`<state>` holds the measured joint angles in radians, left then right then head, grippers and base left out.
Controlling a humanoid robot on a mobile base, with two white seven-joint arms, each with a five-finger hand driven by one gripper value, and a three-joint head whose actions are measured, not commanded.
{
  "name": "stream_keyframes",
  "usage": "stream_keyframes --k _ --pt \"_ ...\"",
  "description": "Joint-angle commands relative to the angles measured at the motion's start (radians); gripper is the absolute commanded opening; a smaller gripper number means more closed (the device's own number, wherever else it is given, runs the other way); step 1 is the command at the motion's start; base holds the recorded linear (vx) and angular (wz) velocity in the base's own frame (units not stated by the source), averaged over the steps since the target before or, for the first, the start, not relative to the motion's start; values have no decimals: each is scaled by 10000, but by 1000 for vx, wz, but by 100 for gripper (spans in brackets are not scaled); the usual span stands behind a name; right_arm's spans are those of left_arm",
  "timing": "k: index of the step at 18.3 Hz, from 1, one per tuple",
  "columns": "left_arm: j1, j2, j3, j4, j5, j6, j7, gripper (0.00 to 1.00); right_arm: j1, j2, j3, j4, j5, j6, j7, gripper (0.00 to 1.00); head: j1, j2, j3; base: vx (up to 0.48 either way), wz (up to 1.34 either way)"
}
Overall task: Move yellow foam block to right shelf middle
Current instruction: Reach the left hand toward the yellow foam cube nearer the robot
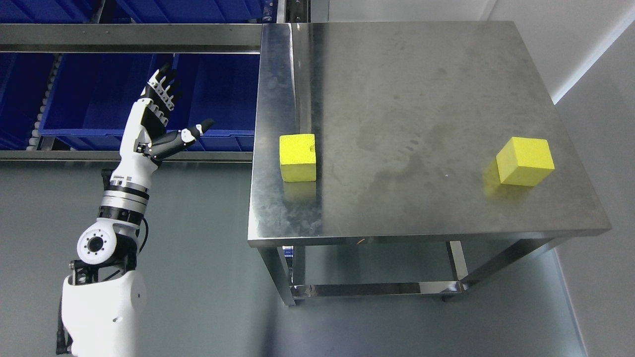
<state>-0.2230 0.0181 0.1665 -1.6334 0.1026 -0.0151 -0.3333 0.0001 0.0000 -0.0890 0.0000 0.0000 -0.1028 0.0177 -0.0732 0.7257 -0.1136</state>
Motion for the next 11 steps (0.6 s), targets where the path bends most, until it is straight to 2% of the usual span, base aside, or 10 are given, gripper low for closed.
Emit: stream_keyframes --k 1,7,11 --pt "418 -6 -791 -356 2 -94 -72 100 -17 -175 0 -174 0 61 7 100 0 0 0 -31 -57" --pt "420 293 -698 -356 2 -522 -316 100 -17 -175 0 -174 0 61 7 100 0 0 0 -20 -18" --pt "99 647 -805 -279 2 -984 -2995 100 -17 -175 0 -174 0 61 7 100 0 0 0 -5 0"
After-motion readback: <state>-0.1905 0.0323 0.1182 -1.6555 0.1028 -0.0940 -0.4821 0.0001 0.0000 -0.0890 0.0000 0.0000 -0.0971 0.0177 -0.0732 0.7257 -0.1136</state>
